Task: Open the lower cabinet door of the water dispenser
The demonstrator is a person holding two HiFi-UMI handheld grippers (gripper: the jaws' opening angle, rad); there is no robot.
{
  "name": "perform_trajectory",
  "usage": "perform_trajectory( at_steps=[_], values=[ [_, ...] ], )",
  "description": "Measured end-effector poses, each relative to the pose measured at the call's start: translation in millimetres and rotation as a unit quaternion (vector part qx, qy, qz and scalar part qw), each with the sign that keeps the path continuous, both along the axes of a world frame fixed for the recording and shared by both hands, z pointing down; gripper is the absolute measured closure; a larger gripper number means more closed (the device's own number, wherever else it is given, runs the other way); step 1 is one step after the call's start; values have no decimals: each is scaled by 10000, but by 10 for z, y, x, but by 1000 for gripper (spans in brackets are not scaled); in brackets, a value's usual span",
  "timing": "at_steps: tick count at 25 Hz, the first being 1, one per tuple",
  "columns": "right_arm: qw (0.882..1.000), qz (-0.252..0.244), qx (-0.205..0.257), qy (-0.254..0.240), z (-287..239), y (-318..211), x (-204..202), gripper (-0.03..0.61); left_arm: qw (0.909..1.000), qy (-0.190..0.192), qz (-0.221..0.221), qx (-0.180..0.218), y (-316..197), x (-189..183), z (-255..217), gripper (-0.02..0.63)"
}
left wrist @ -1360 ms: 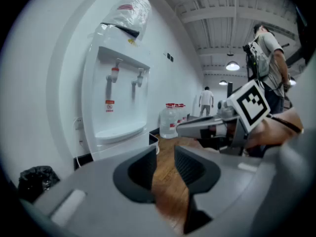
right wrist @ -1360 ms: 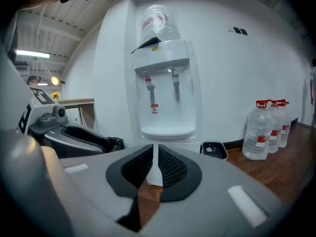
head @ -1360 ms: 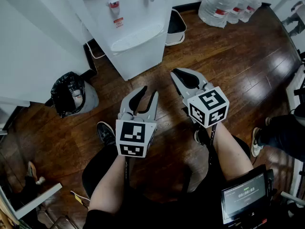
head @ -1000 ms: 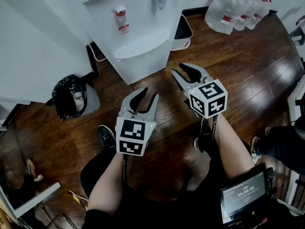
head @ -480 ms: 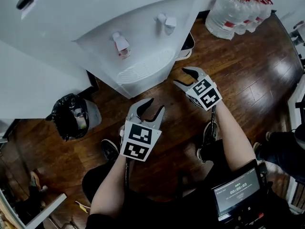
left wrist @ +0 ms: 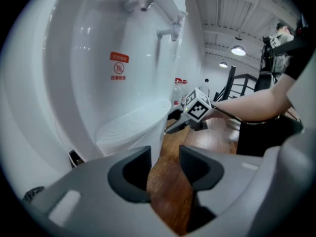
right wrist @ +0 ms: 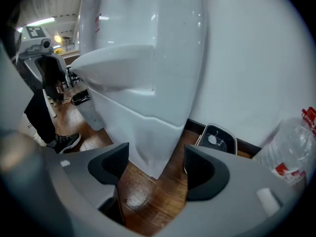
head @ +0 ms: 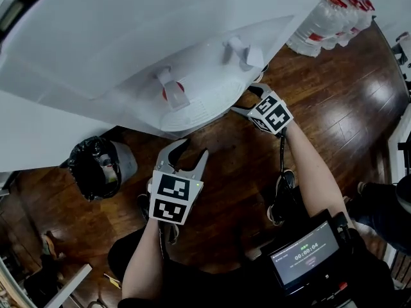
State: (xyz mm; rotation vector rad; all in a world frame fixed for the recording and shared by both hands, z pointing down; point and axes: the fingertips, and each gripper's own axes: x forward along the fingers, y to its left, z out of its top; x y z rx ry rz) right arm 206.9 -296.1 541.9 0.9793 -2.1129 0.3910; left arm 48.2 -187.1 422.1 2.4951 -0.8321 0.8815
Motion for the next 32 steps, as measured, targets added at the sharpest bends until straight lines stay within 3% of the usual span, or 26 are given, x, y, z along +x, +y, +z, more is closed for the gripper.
perform_trajectory(
  at_steps=[5, 11, 18, 28, 32],
  values=[
    [9985, -501, 198, 18, 65, -151, -159, 179, 9999, 7, 83, -146, 42, -56, 44, 417],
    [9987, -408, 128, -265, 70, -141, -183, 172, 9998, 85, 186, -41, 49, -16, -66, 417],
    [9986, -508, -141, -95, 74, 185, -74, 241, 9992, 177, 356, -48, 154, 92, -98, 417],
    [9974, -549, -300, 348, 70, 677, -39, 243, 9980, 265, 553, 139, 517, 260, -273, 417],
    [9976, -459, -316, 412, 0, 864, -67, 263, 9985, 111, 527, 98, 659, 240, -150, 417]
  ],
)
